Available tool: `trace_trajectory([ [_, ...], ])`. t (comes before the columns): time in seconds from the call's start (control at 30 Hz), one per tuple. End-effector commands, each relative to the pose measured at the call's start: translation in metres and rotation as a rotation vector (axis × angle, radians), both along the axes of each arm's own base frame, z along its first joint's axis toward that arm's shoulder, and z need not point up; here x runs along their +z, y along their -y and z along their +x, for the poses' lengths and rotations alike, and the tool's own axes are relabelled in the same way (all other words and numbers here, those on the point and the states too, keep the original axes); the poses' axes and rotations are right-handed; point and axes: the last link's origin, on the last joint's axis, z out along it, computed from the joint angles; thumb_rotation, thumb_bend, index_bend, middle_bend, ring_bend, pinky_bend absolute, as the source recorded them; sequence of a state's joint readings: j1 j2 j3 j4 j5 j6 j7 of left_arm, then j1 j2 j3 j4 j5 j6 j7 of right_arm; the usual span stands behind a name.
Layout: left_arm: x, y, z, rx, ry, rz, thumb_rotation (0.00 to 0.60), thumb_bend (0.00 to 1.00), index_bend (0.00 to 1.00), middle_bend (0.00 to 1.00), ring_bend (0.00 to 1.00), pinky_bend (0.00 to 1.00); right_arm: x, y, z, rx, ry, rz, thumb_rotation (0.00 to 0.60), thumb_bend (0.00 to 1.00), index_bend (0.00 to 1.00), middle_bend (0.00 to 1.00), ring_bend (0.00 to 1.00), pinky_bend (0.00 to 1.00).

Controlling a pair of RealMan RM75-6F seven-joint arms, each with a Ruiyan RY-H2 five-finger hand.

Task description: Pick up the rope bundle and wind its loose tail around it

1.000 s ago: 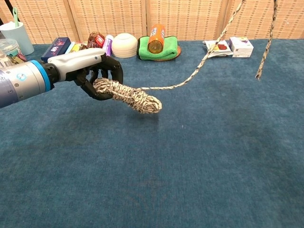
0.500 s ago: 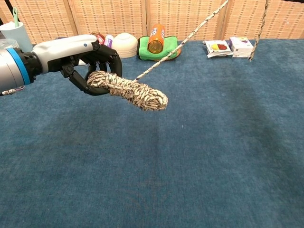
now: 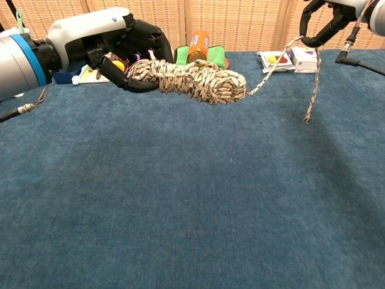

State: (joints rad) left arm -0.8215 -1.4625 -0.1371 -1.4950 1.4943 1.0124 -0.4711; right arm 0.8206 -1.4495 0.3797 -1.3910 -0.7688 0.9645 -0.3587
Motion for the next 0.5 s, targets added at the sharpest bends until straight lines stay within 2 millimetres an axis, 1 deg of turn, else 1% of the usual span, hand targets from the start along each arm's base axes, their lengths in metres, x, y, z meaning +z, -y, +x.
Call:
trace_trajectory([
  [0.03,-0.004,-0.004,0.013,0.006,0.027,0.027,0.6,0.37,0.71,0.51,0.53,0.64,-0.013,-0.011,-0.004,0.02,-0.001,0.028,0.6,0.52,0.7,0.0,0.0,0.0],
  [0.27,-0.016,-0.013,0.041,0.045,0.082,0.085,0.6,0.37,0.71,0.52,0.53,0.64,-0.026,-0.037,-0.008,0.059,0.016,0.05,0.6,0.53,0.7,0.0,0.0,0.0],
  [0.5,-0.031,-0.019,0.059,0.086,0.094,0.148,0.6,0.37,0.71,0.52,0.53,0.64,-0.031,-0.063,-0.01,0.087,0.028,0.057,0.6,0.53,0.71,0.0,0.0,0.0],
])
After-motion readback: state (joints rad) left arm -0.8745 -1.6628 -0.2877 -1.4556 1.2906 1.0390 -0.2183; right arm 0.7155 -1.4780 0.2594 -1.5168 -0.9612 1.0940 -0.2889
